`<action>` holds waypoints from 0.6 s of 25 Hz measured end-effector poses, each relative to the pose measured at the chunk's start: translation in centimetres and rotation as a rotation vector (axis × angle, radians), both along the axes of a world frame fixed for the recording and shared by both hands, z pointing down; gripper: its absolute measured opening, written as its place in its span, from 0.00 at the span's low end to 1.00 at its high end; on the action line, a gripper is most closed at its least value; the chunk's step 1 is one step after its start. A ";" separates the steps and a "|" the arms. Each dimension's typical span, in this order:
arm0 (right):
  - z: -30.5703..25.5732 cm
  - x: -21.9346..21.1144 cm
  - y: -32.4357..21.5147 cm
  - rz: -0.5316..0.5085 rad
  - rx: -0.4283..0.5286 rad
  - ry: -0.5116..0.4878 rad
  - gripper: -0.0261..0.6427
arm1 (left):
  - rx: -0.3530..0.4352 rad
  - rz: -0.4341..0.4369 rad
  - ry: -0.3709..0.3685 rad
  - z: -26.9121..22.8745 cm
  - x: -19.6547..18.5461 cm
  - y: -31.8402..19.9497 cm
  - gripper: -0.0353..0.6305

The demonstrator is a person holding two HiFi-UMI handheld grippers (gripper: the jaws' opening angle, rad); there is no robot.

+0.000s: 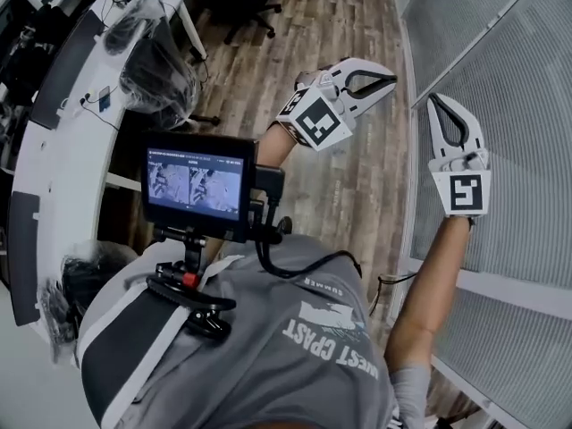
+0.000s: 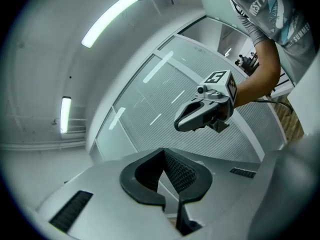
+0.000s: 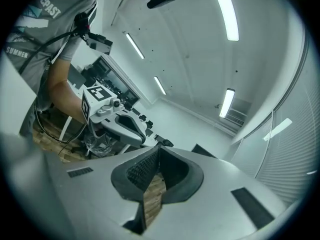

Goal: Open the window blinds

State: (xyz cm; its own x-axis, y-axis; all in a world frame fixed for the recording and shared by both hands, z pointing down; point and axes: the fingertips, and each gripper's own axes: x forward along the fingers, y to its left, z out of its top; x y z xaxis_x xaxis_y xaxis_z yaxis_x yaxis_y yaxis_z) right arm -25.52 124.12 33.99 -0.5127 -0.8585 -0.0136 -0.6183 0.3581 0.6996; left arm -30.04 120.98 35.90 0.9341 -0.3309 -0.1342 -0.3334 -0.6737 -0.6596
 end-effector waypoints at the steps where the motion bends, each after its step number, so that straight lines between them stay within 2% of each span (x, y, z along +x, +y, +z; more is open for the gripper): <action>1: -0.3 0.5 -1.5 0.000 0.005 -0.008 0.04 | 0.002 -0.001 0.002 -0.3 0.4 -1.6 0.06; 5: 0.2 3.9 -8.4 -0.004 -0.028 0.000 0.04 | -0.021 -0.016 0.013 -0.4 3.4 -8.2 0.06; 10: 3.2 2.1 -13.3 -0.018 -0.033 -0.023 0.04 | -0.038 -0.032 0.013 3.2 1.3 -13.2 0.06; 15: 4.3 2.5 -20.7 -0.056 -0.038 -0.019 0.04 | -0.049 -0.076 0.001 4.6 1.3 -20.4 0.06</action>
